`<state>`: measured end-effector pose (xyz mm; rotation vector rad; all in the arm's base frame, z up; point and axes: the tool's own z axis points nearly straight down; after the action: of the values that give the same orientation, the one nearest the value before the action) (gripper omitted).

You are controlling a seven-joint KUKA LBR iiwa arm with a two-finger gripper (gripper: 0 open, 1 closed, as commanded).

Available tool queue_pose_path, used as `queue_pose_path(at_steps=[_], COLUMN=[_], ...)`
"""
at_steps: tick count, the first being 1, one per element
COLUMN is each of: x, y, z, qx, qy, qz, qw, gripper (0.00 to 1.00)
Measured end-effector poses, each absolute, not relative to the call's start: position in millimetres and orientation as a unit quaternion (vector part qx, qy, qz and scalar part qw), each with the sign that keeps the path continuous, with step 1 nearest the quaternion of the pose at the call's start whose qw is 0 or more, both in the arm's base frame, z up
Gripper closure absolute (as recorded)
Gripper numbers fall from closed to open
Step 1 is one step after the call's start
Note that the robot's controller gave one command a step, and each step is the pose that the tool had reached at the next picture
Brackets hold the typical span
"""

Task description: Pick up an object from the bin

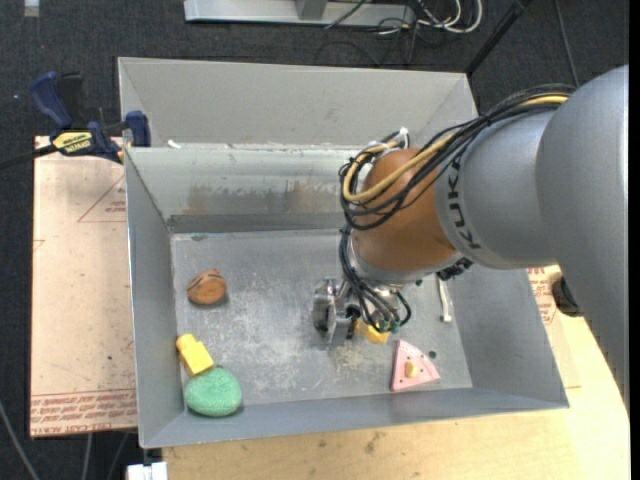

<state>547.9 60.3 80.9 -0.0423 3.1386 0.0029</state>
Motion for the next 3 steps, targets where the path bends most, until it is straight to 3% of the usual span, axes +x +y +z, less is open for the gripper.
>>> queue_pose_path(at_steps=[1, 2, 3], x=[559.8, 577.9, 563.6], y=[49.7, 40.0, 40.9], z=[120.0, 173.4, 179.8], qx=[-0.014, -0.009, -0.009], qy=[1.000, 1.000, 1.000], qz=[0.001, 0.000, 0.000], qw=[-0.004, 0.004, 0.001], gripper=[1.00, 1.00, 1.00])
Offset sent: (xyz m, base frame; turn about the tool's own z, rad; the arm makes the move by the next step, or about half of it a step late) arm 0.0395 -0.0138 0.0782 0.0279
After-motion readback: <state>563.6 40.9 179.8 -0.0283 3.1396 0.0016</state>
